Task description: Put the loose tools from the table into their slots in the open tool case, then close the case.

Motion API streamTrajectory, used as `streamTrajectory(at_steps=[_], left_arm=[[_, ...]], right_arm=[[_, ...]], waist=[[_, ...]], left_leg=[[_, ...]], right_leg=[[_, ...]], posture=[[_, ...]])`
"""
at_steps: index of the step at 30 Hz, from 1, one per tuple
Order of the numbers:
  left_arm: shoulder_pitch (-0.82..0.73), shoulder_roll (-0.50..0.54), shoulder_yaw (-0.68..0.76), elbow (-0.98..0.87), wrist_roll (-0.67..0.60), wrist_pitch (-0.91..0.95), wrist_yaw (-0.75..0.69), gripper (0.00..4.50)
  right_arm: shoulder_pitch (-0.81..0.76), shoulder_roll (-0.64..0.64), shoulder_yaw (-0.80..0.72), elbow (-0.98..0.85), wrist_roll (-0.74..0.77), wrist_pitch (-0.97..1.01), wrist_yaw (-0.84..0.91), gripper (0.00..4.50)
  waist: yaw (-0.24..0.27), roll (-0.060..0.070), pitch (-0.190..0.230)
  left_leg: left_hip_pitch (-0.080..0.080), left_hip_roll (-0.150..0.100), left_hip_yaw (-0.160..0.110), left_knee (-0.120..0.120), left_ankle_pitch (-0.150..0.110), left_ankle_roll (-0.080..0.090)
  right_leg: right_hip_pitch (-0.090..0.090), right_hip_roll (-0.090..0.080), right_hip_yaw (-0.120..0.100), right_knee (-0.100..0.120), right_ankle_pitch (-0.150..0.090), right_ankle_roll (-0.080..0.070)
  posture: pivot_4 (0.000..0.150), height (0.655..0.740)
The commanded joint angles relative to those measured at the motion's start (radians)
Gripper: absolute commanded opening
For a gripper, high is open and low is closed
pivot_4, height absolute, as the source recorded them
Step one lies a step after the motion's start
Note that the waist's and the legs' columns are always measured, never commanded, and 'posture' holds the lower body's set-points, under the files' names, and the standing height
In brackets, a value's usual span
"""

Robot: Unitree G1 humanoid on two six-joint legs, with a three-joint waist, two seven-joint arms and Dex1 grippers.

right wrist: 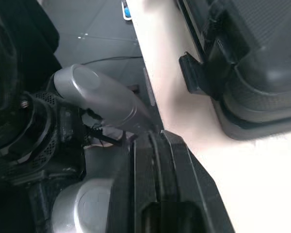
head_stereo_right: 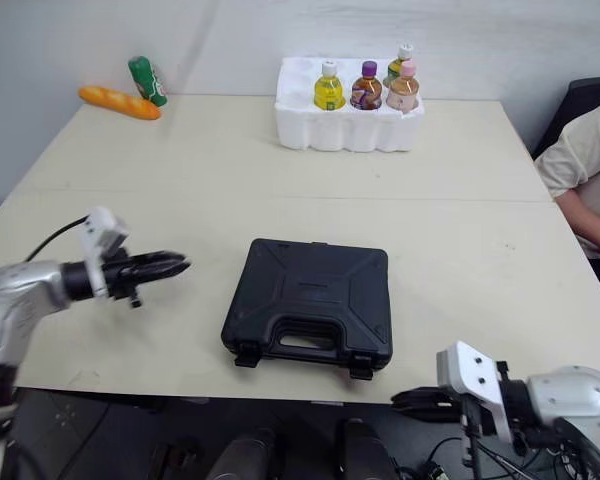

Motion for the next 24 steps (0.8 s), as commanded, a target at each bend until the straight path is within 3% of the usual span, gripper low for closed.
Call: streamTrajectory(at_steps=[1, 9, 14, 19, 24], left_arm=[[-0.165, -0.083, -0.069, 0.199, 0.103, -0.090, 0.053, 0.02], [-0.436, -0.254, -0.179, 0.643, 0.280, -0.346, 0.060, 0.02], [-0.537, -0.312, -0.193, 0.822, 0.337, -0.475, 0.028, 0.02], [-0.574, -0.344, -0.192, 0.896, 0.359, -0.540, -0.038, 0.02], [-0.527, -0.319, -0.231, 0.845, 0.401, -0.603, -0.155, 0.02]], right_arm=[[-0.111, 0.041, 0.110, 0.047, -0.055, 0.022, -0.015, 0.00], [-0.254, 0.064, 0.218, 0.147, -0.114, 0.027, 0.030, 0.00], [-0.316, 0.071, 0.230, 0.190, -0.124, 0.029, 0.054, 0.00], [-0.379, 0.078, 0.226, 0.236, -0.126, 0.032, 0.071, 0.00], [-0.435, 0.087, 0.233, 0.283, -0.151, 0.018, 0.086, 0.00]], waist=[[-0.001, -0.001, 0.000], [0.003, -0.001, 0.000], [0.002, -0.002, 0.000], [-0.001, -0.002, 0.000], [-0.002, -0.002, 0.000]], left_leg=[[0.000, 0.000, 0.000, 0.001, 0.000, 0.000], [-0.004, -0.002, 0.000, 0.006, 0.004, -0.006], [-0.005, -0.002, 0.000, 0.007, 0.004, -0.006], [-0.005, -0.002, 0.001, 0.007, 0.004, -0.006], [-0.005, -0.002, 0.001, 0.007, 0.005, -0.006]], right_leg=[[0.000, 0.000, 0.000, 0.000, 0.000, 0.000], [-0.002, 0.001, -0.001, 0.000, 0.002, 0.002], [-0.002, 0.001, -0.001, 0.000, 0.002, 0.004], [-0.002, 0.001, 0.000, 0.001, 0.002, 0.004], [-0.003, 0.001, 0.000, 0.002, 0.002, 0.004]], posture=[[0.150, 0.7367], [0.150, 0.7367], [0.150, 0.7367], [0.150, 0.7367], [0.150, 0.7367]])
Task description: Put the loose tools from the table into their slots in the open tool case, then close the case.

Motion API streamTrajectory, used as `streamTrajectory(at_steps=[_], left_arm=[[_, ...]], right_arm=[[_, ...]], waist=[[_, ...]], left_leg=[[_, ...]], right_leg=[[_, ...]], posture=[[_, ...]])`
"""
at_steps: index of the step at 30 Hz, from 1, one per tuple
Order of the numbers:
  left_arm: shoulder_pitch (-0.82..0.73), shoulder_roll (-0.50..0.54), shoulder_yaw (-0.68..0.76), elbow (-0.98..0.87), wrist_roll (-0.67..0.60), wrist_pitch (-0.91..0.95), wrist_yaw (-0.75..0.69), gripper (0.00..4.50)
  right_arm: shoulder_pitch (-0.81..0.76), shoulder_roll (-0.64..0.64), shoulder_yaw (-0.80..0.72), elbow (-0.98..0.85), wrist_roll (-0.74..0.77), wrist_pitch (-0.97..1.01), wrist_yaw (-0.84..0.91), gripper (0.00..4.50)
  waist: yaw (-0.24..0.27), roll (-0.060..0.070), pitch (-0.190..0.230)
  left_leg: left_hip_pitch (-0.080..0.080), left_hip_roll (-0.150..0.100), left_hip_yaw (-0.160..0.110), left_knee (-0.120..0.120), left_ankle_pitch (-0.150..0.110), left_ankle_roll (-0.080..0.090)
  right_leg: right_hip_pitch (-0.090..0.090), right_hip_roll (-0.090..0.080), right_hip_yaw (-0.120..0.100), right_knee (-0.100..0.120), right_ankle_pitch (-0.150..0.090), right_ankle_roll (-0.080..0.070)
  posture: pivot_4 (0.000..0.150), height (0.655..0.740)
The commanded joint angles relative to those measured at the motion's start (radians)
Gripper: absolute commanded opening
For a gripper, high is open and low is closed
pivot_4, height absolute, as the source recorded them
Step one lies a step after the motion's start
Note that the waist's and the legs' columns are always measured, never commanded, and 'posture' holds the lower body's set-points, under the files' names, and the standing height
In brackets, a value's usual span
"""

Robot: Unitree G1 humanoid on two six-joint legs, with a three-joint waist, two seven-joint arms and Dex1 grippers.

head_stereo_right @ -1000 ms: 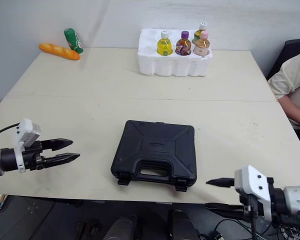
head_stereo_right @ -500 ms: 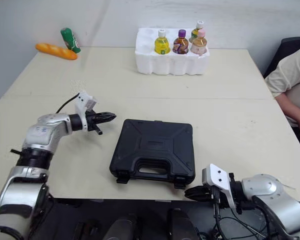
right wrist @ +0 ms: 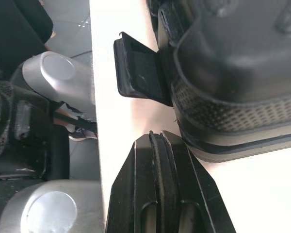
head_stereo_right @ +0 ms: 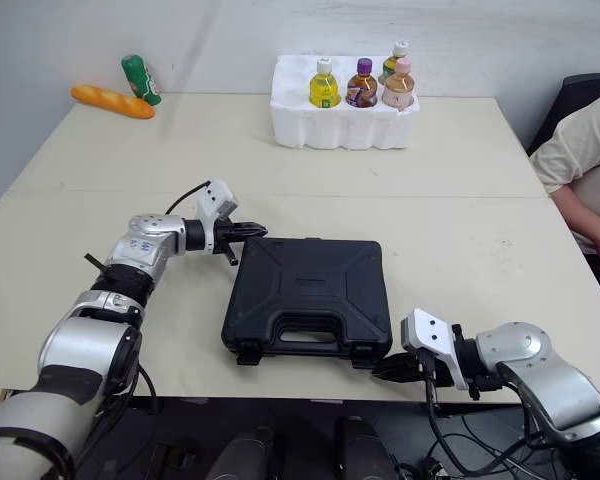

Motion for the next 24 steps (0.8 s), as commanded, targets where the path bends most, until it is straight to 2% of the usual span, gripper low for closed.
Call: streamTrajectory(at_steps=[1, 7, 10, 16, 21, 24], left_arm=[[0.036, 0.033, -0.040, -0.064, 0.046, -0.076, -0.083, 0.02], [0.150, 0.103, -0.060, -0.267, 0.028, -0.032, -0.230, 0.02], [0.218, 0.131, -0.053, -0.418, -0.004, 0.039, -0.274, 0.02], [0.340, 0.168, -0.046, -0.668, -0.042, 0.150, -0.292, 0.02], [0.406, 0.189, -0.054, -0.781, -0.044, 0.199, -0.278, 0.02], [0.390, 0.198, -0.044, -0.795, -0.038, 0.221, -0.255, 0.02]], right_arm=[[-0.044, 0.017, -0.007, 0.014, -0.008, -0.018, 0.005, 0.00], [-0.124, 0.041, 0.019, 0.086, -0.079, -0.056, 0.003, 0.00], [-0.179, 0.021, 0.042, 0.176, -0.178, -0.106, -0.018, 0.00], [-0.255, -0.014, 0.031, 0.284, -0.205, -0.144, 0.028, 0.00], [-0.263, -0.028, 0.019, 0.276, -0.208, -0.141, 0.034, 0.00], [-0.236, -0.048, -0.013, 0.256, -0.212, -0.126, 0.014, 0.00]], waist=[[-0.001, 0.000, 0.000], [-0.001, 0.000, 0.000], [-0.002, 0.000, 0.000], [0.000, 0.000, 0.000], [0.001, 0.000, 0.000], [0.004, 0.000, 0.000]], left_leg=[[0.000, 0.000, 0.000, 0.000, 0.000, 0.000], [0.000, 0.000, 0.000, 0.000, 0.000, 0.000], [0.000, 0.000, 0.000, 0.000, 0.000, 0.000], [0.000, 0.000, 0.000, 0.000, 0.000, 0.001], [0.000, 0.000, 0.000, 0.000, 0.000, 0.002], [0.000, 0.000, 0.000, 0.000, 0.000, 0.002]], right_leg=[[0.000, 0.000, 0.000, 0.000, 0.000, 0.000], [0.000, 0.000, 0.001, 0.000, 0.000, 0.000], [0.000, -0.001, 0.001, 0.000, 0.000, 0.000], [0.000, -0.001, 0.002, 0.000, 0.000, 0.000], [0.000, -0.001, 0.002, -0.001, 0.000, 0.000], [0.000, -0.001, 0.002, -0.001, 0.000, 0.000]], posture=[[0.150, 0.7367], [0.150, 0.7367], [0.150, 0.7367], [0.150, 0.7367], [0.150, 0.7367], [0.150, 0.7367]])
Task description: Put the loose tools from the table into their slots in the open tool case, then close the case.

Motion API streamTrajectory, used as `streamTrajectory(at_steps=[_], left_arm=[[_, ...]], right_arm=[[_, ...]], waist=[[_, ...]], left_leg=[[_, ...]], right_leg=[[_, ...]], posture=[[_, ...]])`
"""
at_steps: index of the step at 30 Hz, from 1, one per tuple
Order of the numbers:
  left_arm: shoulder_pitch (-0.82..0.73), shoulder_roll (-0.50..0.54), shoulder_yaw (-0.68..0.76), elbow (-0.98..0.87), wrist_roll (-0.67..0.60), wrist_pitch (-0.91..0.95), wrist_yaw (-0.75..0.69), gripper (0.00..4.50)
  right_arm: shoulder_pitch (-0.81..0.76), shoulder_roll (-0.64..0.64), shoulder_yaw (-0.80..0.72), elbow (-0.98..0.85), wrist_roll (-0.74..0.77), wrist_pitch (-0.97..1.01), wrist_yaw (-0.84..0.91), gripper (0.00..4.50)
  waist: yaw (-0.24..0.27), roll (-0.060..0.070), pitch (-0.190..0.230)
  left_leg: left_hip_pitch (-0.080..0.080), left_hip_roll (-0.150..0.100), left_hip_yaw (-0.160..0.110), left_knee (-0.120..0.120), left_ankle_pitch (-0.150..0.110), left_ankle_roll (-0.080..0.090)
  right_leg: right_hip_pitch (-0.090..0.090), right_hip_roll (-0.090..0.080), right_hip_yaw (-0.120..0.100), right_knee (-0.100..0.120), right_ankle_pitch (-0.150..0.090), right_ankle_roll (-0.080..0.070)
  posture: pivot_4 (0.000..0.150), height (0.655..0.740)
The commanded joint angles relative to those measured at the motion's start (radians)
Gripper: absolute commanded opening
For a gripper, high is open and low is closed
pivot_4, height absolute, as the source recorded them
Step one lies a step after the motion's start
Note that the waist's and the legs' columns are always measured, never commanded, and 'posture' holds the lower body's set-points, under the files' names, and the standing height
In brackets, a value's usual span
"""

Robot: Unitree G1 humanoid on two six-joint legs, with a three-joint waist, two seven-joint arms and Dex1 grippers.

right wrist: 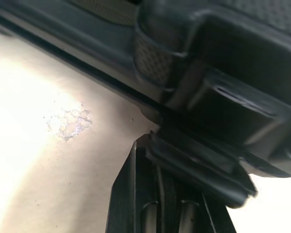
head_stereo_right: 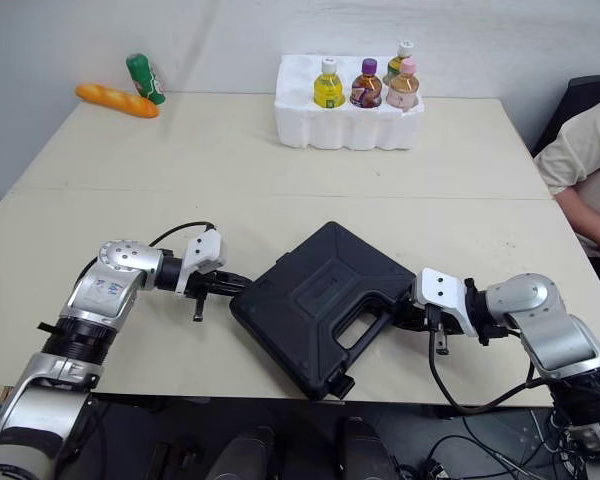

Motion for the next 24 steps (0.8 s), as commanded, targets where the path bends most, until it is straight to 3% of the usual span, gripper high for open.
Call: streamTrajectory(at_steps=[1, 5, 9, 17, 24], left_arm=[[-0.036, 0.015, 0.018, -0.039, -0.023, 0.038, 0.014, 0.02], [-0.166, -0.026, 0.052, -0.077, -0.137, 0.200, -0.006, 0.02], [-0.295, -0.145, 0.017, -0.082, -0.189, 0.273, 0.022, 0.02], [-0.489, -0.441, -0.170, 0.301, -0.017, -0.004, 0.095, 0.02], [-0.541, -0.554, -0.247, 0.515, 0.083, -0.163, 0.065, 0.02]], right_arm=[[0.039, -0.047, -0.071, -0.037, -0.003, 0.015, -0.024, 0.00], [0.143, -0.056, -0.188, -0.105, 0.026, 0.080, -0.112, 0.00], [0.257, -0.025, -0.303, -0.198, 0.067, 0.160, -0.200, 0.00], [0.394, 0.081, -0.393, -0.458, 0.154, 0.320, -0.350, 0.00], [0.395, 0.103, -0.393, -0.534, 0.179, 0.383, -0.419, 0.00]], waist=[[0.003, 0.000, 0.000], [0.005, 0.000, 0.000], [0.005, 0.001, 0.000], [-0.003, 0.001, 0.000], [-0.004, 0.000, 0.000]], left_leg=[[0.000, 0.000, 0.000, 0.000, 0.000, 0.000], [-0.003, 0.000, -0.002, 0.001, 0.000, 0.000], [-0.004, 0.000, -0.002, 0.002, 0.000, 0.001], [-0.003, -0.001, 0.001, 0.004, 0.000, 0.001], [0.000, -0.001, 0.005, 0.001, -0.001, 0.005]], right_leg=[[0.000, 0.000, 0.000, 0.000, 0.000, 0.000], [0.000, 0.000, -0.002, 0.000, 0.000, 0.000], [0.000, 0.000, -0.002, 0.001, 0.001, 0.002], [0.000, 0.002, 0.001, 0.001, 0.002, 0.003], [0.000, 0.003, 0.005, 0.001, 0.002, 0.003]], posture=[[0.150, 0.7367], [0.150, 0.7367], [0.150, 0.7367], [0.150, 0.7367], [0.150, 0.7367]])
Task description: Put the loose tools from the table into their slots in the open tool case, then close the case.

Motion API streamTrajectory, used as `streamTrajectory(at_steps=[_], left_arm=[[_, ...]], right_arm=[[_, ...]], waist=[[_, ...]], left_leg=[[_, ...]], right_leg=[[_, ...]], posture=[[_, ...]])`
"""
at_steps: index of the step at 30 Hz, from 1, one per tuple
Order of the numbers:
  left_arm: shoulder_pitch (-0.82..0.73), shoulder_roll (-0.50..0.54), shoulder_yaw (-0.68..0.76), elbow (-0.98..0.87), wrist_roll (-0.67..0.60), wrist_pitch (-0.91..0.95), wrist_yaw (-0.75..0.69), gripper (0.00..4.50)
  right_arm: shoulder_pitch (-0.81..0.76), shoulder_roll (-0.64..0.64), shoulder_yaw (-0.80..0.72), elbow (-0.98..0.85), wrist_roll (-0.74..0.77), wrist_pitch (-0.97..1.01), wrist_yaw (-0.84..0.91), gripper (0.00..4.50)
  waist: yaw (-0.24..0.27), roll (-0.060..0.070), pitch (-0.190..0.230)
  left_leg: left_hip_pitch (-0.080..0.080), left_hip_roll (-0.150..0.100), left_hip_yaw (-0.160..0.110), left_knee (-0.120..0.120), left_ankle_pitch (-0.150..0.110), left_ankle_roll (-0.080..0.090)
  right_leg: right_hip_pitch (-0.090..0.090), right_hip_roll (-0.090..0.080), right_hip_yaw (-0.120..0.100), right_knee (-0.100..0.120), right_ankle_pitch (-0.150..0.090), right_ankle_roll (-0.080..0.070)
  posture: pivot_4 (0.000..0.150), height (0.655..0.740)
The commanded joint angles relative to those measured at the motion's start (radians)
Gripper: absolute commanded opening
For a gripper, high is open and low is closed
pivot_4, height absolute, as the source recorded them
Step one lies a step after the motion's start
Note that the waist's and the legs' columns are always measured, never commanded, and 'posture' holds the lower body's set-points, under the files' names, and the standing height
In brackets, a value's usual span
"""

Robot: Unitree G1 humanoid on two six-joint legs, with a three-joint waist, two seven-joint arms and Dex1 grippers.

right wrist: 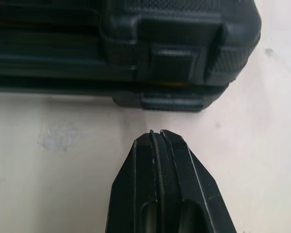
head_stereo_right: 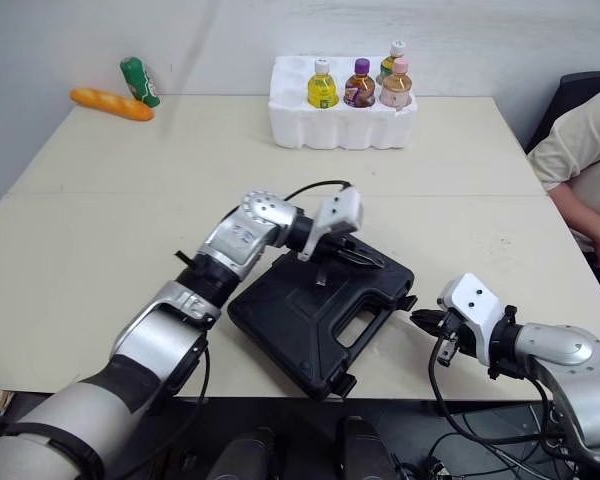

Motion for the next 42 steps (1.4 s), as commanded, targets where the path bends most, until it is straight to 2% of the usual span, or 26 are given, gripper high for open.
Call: streamTrajectory(at_steps=[1, 7, 13, 19, 36, 42], left_arm=[[-0.003, -0.005, -0.057, 0.038, 0.066, -0.072, -0.043, 0.02], [0.041, 0.033, -0.171, 0.087, 0.217, -0.207, -0.028, 0.02], [0.051, 0.026, -0.183, 0.126, 0.259, -0.243, 0.011, 0.02], [0.053, 0.017, -0.181, 0.147, 0.268, -0.247, 0.034, 0.02], [0.086, 0.027, -0.187, 0.101, 0.268, -0.219, 0.023, 0.02], [0.080, 0.042, -0.131, 0.059, 0.214, -0.167, 0.007, 0.02]], right_arm=[[0.002, 0.006, -0.025, -0.059, 0.023, 0.019, -0.028, 0.00], [-0.007, 0.009, -0.009, -0.086, 0.039, 0.035, -0.051, 0.00], [-0.042, 0.006, 0.016, -0.089, 0.044, 0.038, -0.055, 0.00], [-0.080, 0.002, 0.045, -0.065, 0.036, 0.031, -0.048, 0.00], [-0.195, 0.021, 0.104, -0.026, 0.021, 0.026, -0.035, 0.00], [-0.131, -0.022, 0.067, -0.062, 0.020, 0.036, -0.012, 0.00]], waist=[[0.001, 0.000, 0.000], [0.006, -0.001, -0.001], [0.004, -0.007, -0.008], [-0.006, -0.014, -0.016], [-0.028, -0.015, -0.018], [-0.022, -0.015, -0.019]], left_leg=[[0.000, 0.000, 0.000, 0.000, 0.000, 0.000], [0.003, 0.000, 0.000, 0.000, 0.000, 0.001], [0.006, 0.000, -0.001, 0.000, -0.002, 0.004], [0.006, 0.001, -0.001, 0.000, -0.003, 0.005], [0.011, 0.001, -0.001, -0.003, -0.003, 0.005], [0.014, 0.002, -0.001, -0.005, -0.003, 0.005]], right_leg=[[0.000, 0.000, 0.000, 0.000, 0.000, 0.000], [0.003, 0.000, 0.000, -0.001, 0.000, 0.000], [0.007, -0.001, 0.000, -0.001, 0.000, 0.000], [0.007, -0.001, 0.000, -0.001, 0.000, 0.000], [0.009, -0.002, 0.001, -0.001, 0.000, 0.000], [0.013, -0.002, 0.001, -0.002, 0.000, -0.001]], posture=[[0.150, 0.7367], [0.150, 0.7367], [0.150, 0.7367], [0.150, 0.7367], [0.150, 0.7367], [0.150, 0.7367]])
